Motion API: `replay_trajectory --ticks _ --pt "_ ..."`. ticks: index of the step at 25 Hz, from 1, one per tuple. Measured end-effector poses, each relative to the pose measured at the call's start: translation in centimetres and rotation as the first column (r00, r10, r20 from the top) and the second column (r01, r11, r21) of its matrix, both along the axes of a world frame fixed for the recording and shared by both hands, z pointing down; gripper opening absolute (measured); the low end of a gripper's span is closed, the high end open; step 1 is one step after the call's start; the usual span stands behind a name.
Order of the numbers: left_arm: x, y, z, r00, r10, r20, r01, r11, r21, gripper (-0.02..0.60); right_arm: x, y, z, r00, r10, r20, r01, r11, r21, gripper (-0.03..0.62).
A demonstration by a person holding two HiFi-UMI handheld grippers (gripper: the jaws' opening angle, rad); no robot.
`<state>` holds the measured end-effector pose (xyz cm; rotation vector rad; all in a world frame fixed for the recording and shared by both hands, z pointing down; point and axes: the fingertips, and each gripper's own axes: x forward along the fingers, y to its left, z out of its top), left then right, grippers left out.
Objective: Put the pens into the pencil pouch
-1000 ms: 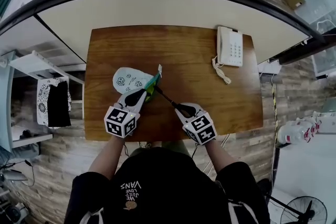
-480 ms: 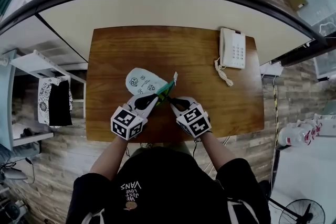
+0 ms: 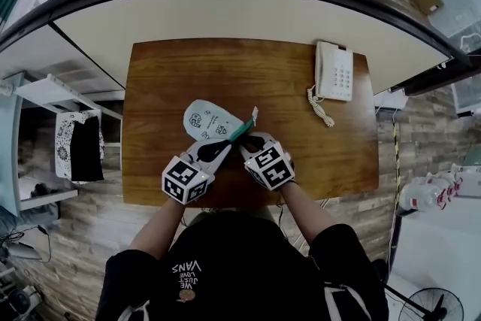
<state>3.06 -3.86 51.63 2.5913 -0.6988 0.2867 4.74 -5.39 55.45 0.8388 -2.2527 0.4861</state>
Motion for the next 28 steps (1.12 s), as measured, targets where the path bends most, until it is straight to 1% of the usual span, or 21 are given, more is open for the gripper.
replay_trajectory --ticks 3,5,9,10,11,13,17,20,24,28 --pt "0.4 0.0 -0.1 1.000 0.017 -0.007 -0.017 1.000 -0.003 0.028 -0.3 -0.8 0.3 1.000 0.002 0.010 -0.003 1.000 0.019 0.067" --pt "0.7 0.0 -0.1 1.000 0.025 -0.005 -0.025 1.000 -0.002 0.028 -0.4 -1.4 0.4 0.999 0.021 0.029 -0.022 0.999 0.032 0.067" --pt "0.7 -0.4 0.1 1.000 0.015 0.003 -0.015 1.000 -0.011 0.028 -0.3 -1.9 0.2 0.996 0.049 0.070 -0.051 0.998 0.027 0.069" --pt "0.7 -0.5 0.2 1.000 0.013 0.005 -0.013 1.000 -0.012 0.028 -0.3 -1.8 0.1 0.996 0.052 0.078 -0.054 0.998 0.022 0.077" --pt "0.7 -0.7 0.3 1.000 0.012 0.007 -0.012 1.000 -0.012 0.028 -0.3 -1.8 0.1 0.995 0.057 0.086 -0.059 0.998 0.019 0.100" --pt "0.9 -1.0 0.4 1.000 0.009 0.008 -0.009 1.000 -0.014 0.028 0.1 -1.8 0.0 0.992 0.080 0.100 -0.082 0.996 0.018 0.115" --pt "1.2 -1.3 1.0 1.000 0.006 0.017 -0.005 1.000 -0.028 0.028 1.8 -1.4 -0.3 0.982 0.146 0.118 -0.149 0.989 0.020 0.117" --pt "1.4 -1.6 1.5 1.000 0.001 0.018 0.000 0.999 -0.042 0.029 3.5 -0.7 -0.6 0.969 0.210 0.128 -0.214 0.976 0.023 0.117" --pt "1.7 -1.7 2.3 1.000 -0.004 0.022 0.006 0.998 -0.065 0.029 5.7 0.5 -0.8 0.943 0.298 0.147 -0.303 0.953 0.012 0.117" --pt "1.8 -1.6 3.7 0.998 -0.012 0.062 0.017 0.996 -0.088 0.031 7.3 2.0 -0.7 0.913 0.375 0.159 -0.380 0.925 0.005 0.117"
